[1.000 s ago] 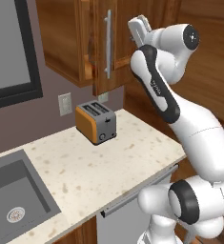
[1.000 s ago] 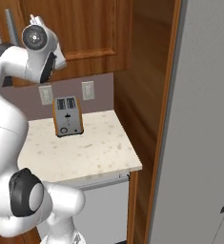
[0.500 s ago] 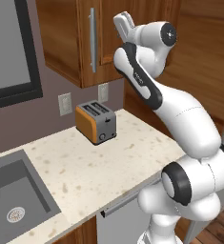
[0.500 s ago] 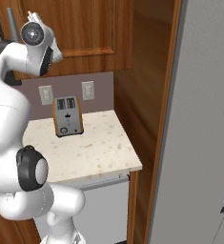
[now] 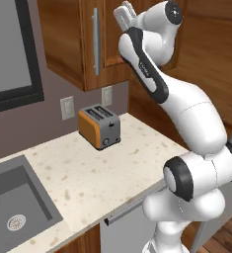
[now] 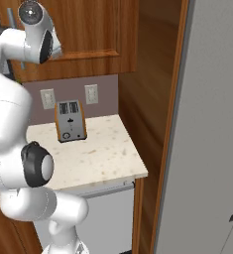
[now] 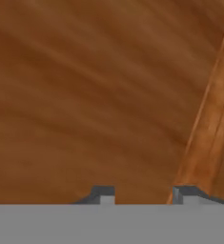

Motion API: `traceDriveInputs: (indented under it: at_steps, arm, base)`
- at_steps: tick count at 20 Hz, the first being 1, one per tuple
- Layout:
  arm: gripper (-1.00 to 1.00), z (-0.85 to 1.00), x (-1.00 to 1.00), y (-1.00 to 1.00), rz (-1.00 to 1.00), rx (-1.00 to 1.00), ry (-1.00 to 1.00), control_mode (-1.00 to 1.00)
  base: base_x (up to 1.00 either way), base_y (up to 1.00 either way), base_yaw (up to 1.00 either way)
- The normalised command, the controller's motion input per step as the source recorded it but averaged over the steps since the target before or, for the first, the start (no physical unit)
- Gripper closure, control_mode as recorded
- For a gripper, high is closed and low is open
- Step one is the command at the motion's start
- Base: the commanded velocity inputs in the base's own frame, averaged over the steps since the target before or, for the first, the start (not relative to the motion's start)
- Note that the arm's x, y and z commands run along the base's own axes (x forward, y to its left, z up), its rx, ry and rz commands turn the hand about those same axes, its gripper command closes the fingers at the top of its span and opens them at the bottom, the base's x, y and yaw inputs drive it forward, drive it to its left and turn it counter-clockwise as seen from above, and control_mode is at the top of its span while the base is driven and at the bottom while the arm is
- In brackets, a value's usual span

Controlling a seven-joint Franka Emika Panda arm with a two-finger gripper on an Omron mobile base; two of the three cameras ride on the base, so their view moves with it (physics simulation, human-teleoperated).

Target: Pick the candle and jar from the dining table and place them in the open cabinet. Close the cabinet after placing the objects.

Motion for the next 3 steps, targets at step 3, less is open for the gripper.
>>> traceDriveInputs:
  at_steps: [3]
  arm:
    - [-1.00, -0.19, 0.24, 0.22, 0.00, -0.01, 0.01, -1.00]
  base:
    - [0.00, 0.00, 0.00]
